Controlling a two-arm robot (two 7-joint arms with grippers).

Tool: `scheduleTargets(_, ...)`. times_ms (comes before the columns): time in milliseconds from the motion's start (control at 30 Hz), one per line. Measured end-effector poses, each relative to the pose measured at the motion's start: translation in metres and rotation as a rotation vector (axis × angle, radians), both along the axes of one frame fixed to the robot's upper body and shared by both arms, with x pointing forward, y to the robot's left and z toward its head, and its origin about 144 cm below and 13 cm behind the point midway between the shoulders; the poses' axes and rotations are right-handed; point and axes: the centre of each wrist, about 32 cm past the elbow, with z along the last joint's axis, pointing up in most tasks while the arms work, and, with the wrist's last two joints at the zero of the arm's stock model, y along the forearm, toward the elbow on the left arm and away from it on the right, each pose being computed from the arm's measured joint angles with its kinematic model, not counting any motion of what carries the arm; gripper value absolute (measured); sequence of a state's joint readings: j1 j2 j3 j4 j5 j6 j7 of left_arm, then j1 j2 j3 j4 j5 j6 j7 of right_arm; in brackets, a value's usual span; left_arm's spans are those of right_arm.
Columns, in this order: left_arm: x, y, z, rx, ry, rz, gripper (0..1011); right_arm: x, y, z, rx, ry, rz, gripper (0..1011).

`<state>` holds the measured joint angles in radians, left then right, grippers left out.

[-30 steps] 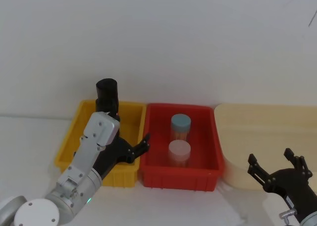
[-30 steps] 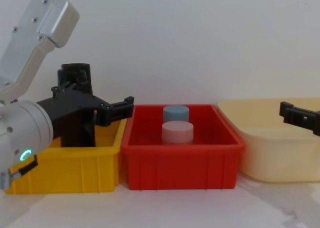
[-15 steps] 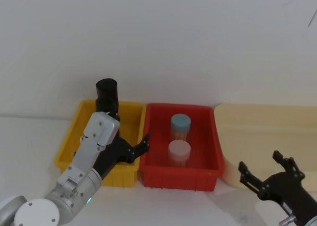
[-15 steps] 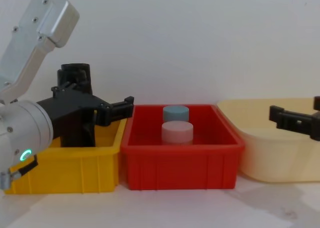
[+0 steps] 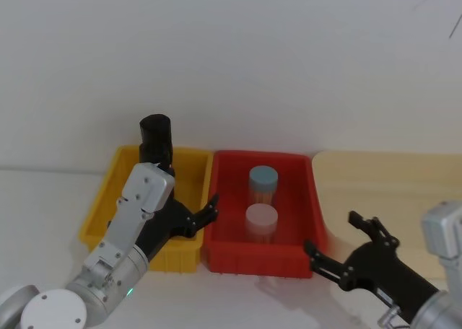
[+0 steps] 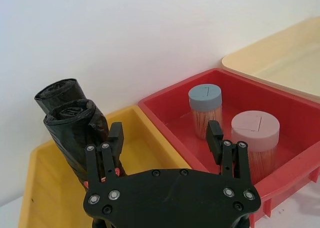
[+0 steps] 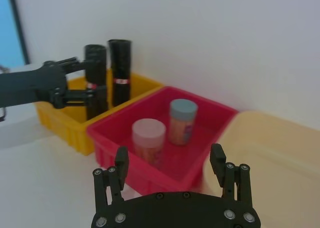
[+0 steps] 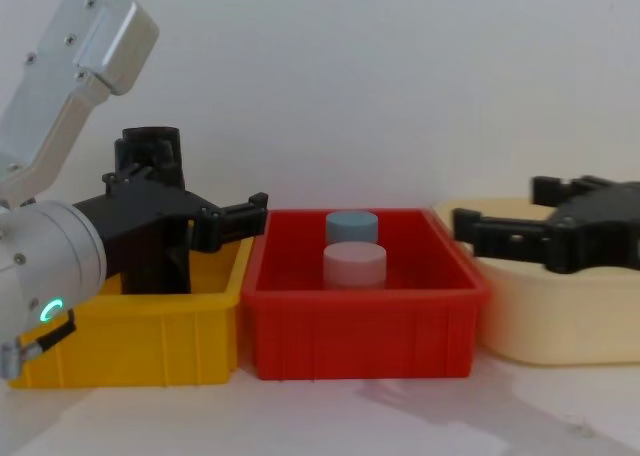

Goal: Pick up the garbage bag with the one hand and transfer it to the other hand.

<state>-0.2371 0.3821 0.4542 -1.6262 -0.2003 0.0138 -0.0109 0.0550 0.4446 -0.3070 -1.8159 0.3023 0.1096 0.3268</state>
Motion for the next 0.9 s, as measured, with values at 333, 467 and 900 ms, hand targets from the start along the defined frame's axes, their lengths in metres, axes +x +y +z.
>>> scheduleTargets(333,0.000,0.000,0.000,0.000,0.000,0.000,1001,0.034,0.023,0.009,-0.078,0.036,0.099,1002)
scheduleTargets(467,0.000,0.000,0.000,0.000,0.000,0.000,1001,0.046,0.031,0.009,-0.101,0.054,0.113,1002)
scheduleTargets(900,0.000,0.000,0.000,0.000,0.000,0.000,1001,0.080,0.051,0.015,-0.164,0.084,0.124,1001)
